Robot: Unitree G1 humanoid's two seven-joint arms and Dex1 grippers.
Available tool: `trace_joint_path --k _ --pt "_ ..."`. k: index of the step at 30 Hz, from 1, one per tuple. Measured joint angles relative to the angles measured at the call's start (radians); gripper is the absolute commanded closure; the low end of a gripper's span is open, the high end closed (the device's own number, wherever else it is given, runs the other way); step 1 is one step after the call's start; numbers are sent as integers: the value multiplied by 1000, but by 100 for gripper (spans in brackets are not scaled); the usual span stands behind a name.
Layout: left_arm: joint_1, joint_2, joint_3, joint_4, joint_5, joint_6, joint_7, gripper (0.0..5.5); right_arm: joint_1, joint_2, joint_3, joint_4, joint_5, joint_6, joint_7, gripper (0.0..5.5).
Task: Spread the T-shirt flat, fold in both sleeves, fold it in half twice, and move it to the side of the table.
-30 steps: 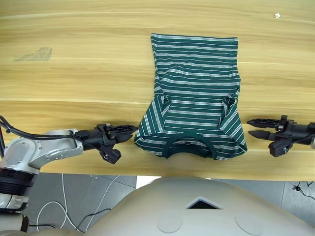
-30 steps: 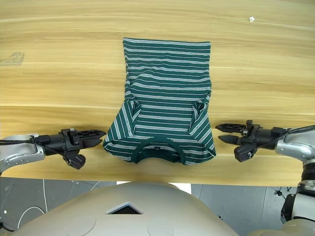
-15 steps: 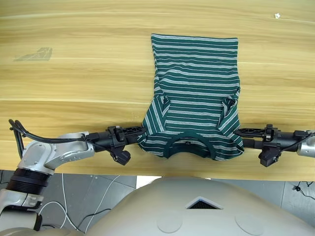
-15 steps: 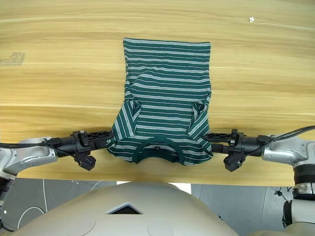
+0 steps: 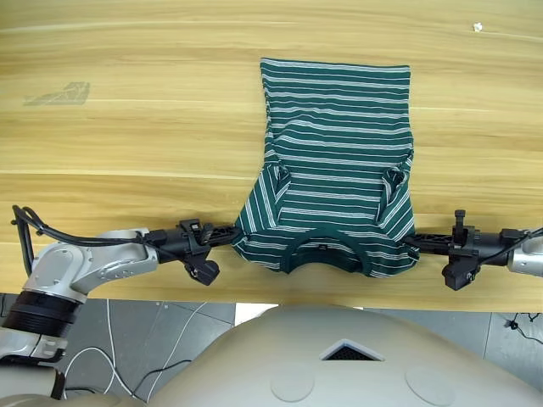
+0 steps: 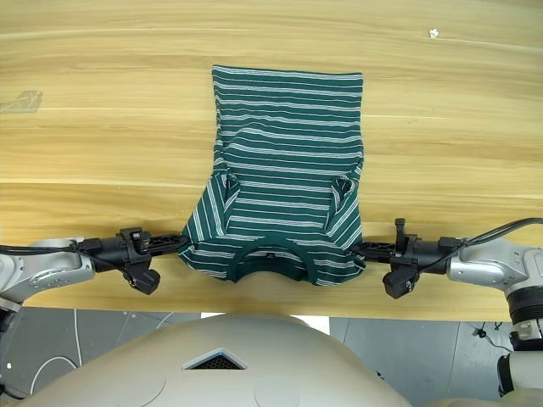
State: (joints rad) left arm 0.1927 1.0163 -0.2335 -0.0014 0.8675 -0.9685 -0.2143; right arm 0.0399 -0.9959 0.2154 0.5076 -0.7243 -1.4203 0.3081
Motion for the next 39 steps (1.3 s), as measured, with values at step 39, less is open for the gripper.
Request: trace_joint_path --k 39 --pt "-219 44 206 -242 -944 957 -916 547 -395 76 38 -319 1157 1397 1156 550"
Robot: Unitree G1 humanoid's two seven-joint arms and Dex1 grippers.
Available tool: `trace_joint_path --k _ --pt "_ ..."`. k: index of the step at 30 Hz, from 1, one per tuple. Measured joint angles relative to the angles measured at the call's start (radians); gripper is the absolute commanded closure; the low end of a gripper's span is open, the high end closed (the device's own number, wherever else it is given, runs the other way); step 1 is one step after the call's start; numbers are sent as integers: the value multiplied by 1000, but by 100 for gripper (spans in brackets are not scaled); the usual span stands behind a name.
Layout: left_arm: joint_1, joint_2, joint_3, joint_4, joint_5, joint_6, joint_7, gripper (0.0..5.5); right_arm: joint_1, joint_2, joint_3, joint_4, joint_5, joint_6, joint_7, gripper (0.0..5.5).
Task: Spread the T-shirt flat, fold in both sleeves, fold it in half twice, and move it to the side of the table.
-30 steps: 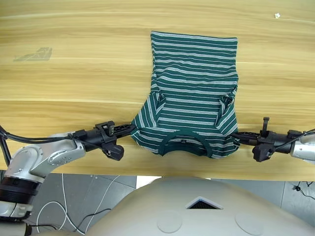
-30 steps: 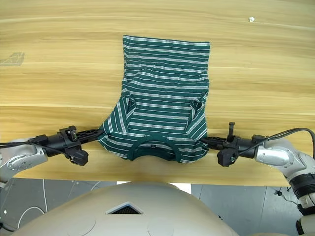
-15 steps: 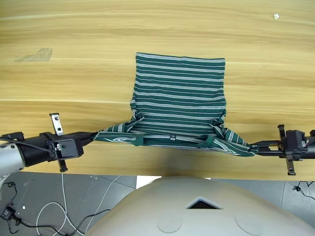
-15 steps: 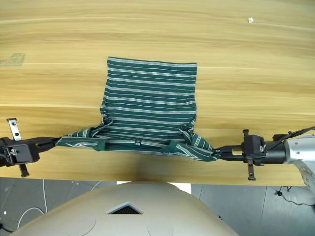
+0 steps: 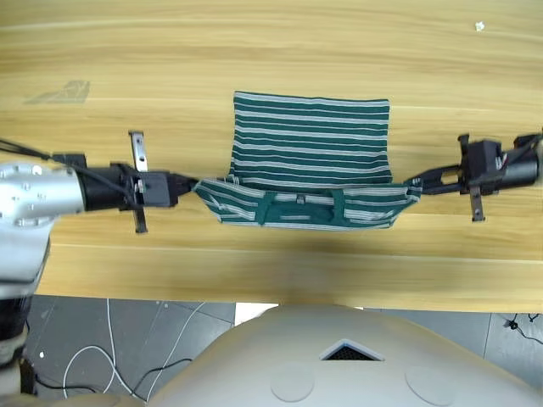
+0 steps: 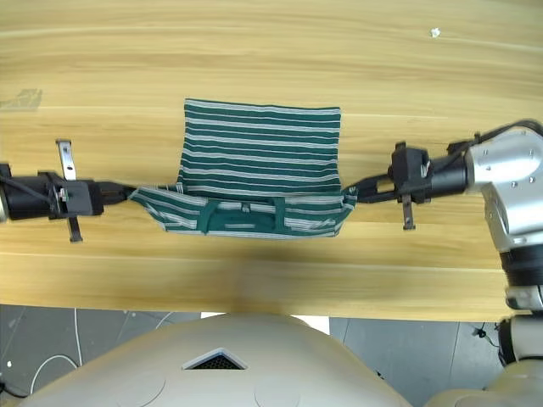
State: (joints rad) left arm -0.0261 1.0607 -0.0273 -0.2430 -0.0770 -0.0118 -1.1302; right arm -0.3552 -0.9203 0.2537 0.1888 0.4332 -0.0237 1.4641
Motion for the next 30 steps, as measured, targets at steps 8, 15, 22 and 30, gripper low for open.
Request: trace_joint_path --k 8,15,22,30 --pt "-414 -237 -135 425 116 -90 97 547 -301 186 -12 444 -187 -101 -49 550" --pt "-546 -370 -179 696 202 -203 220 547 -363 252 -29 657 -292 -221 -92 550" --pt "-571 -405 -203 822 243 -256 268 423 -412 310 -57 791 -369 -255 -239 418" --pt "-636 -457 -113 1031 281 -252 645 312 -468 337 -61 935 -520 -331 -566 292"
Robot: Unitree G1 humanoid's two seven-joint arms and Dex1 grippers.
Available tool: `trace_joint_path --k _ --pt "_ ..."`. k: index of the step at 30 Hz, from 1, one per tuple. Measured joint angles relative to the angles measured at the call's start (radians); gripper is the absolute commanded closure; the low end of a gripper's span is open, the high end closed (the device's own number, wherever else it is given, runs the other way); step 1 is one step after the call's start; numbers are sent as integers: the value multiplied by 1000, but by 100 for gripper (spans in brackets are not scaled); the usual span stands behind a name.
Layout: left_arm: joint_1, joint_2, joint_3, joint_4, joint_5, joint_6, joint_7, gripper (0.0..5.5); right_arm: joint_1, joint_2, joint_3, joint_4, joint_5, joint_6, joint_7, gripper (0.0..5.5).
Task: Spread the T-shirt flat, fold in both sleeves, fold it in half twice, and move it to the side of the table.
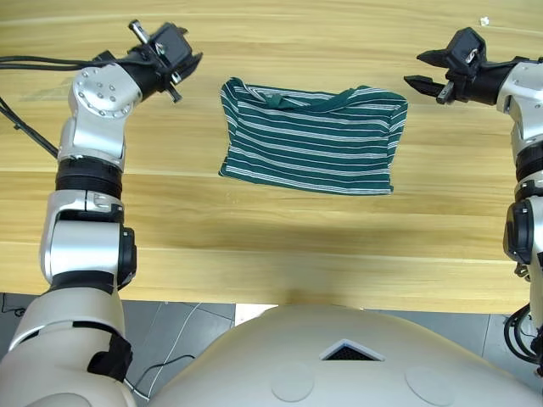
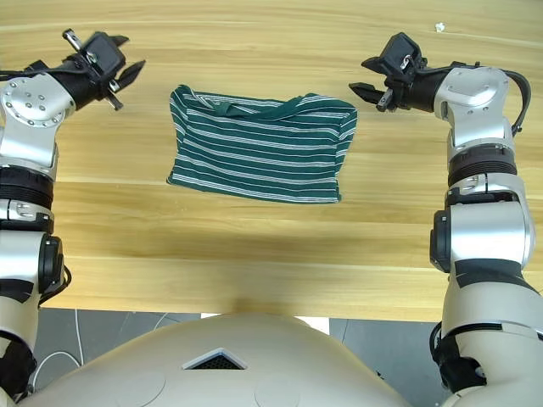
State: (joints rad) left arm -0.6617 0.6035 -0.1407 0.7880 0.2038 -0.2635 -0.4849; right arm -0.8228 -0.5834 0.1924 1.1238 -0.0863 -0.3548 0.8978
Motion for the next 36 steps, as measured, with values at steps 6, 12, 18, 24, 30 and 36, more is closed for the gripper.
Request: trace_joint_path --k 6,12,18,24,30,36 --pt "37 -11 47 27 -12 -4 99 200 26 4 17 -6 -67 -108 -39 200" --pt "121 -43 62 -51 -13 -44 144 101 56 82 8 -116 -51 -219 -30 200" --pt "190 -74 65 -119 -11 -52 165 12 58 119 145 -113 -266 -299 -207 200" --pt "187 -101 60 -135 -10 -49 166 12 -40 173 274 45 -482 -274 -471 200" --pt "187 -111 51 -140 -7 -51 171 12 -130 197 272 149 -514 -207 -662 200" --pt "190 -115 44 -126 -2 -60 183 12 -139 162 260 192 -521 -155 -720 200"
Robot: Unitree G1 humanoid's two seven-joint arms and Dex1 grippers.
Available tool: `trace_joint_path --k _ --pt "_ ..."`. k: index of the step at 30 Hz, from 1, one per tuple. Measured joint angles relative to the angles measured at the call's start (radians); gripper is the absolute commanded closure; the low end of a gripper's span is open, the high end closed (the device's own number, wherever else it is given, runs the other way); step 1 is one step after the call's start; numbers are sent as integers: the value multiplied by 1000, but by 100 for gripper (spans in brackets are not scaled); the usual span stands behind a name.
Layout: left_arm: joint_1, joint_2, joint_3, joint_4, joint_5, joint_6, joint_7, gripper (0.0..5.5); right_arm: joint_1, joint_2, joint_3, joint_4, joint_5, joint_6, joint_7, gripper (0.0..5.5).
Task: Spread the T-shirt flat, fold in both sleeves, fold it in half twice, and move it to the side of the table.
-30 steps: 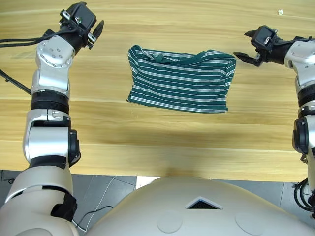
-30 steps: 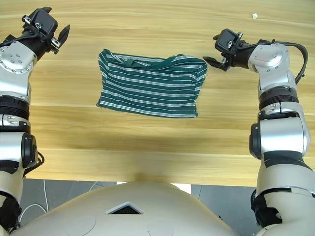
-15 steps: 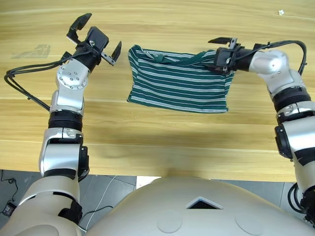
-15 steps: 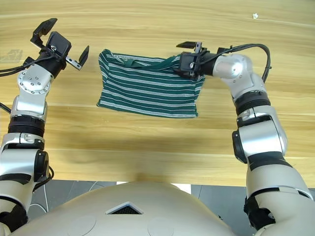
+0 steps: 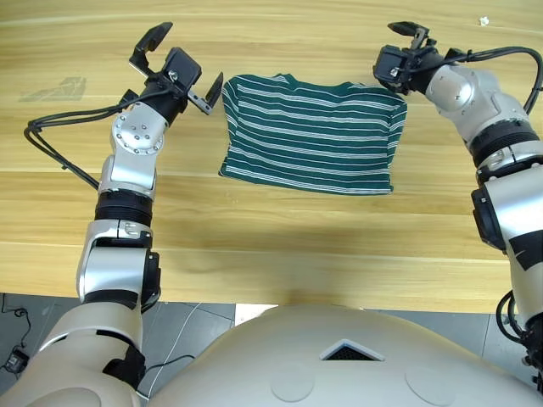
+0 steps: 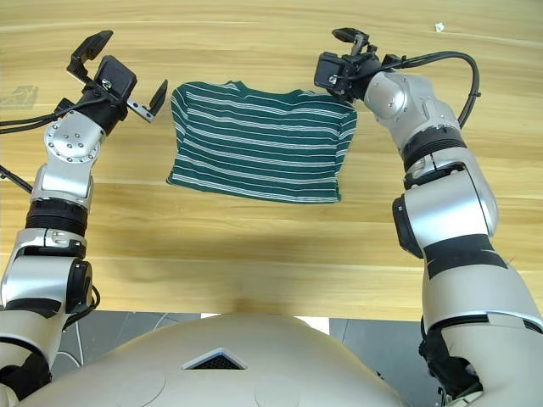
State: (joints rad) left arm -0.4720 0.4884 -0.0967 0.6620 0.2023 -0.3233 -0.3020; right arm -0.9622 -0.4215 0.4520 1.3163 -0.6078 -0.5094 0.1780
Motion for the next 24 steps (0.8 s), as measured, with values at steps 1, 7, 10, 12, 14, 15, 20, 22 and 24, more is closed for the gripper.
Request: trace_joint_path --k 1,7,10,12,14,15,20,22,24 --pt "2 -2 -1 0 0 0 0 12 4 -6 1 1 -2 3 -1 200" --pt "31 -10 -1 -1 -1 -3 1 12 62 -2 -17 -16 44 -117 105 200" --pt "32 -10 1 -3 -1 -5 2 12 85 21 4 -41 42 -175 167 200" --pt "43 -11 3 -15 -5 -6 4 12 95 22 25 -41 28 -176 169 200" --pt "64 -16 3 -37 -8 -6 6 12 96 22 33 -39 13 -162 165 200" --pt "75 -19 3 -46 -8 -7 7 12 96 22 42 -39 6 -156 155 200" --pt "124 -18 4 -123 -7 -5 9 12 87 18 117 -36 -56 -114 65 200" --pt "147 -17 2 -168 -7 0 -1 12 68 3 162 -31 -108 -64 11 200" --pt "164 -15 0 -209 -7 7 -10 12 51 -48 211 -21 -166 -8 -23 200"
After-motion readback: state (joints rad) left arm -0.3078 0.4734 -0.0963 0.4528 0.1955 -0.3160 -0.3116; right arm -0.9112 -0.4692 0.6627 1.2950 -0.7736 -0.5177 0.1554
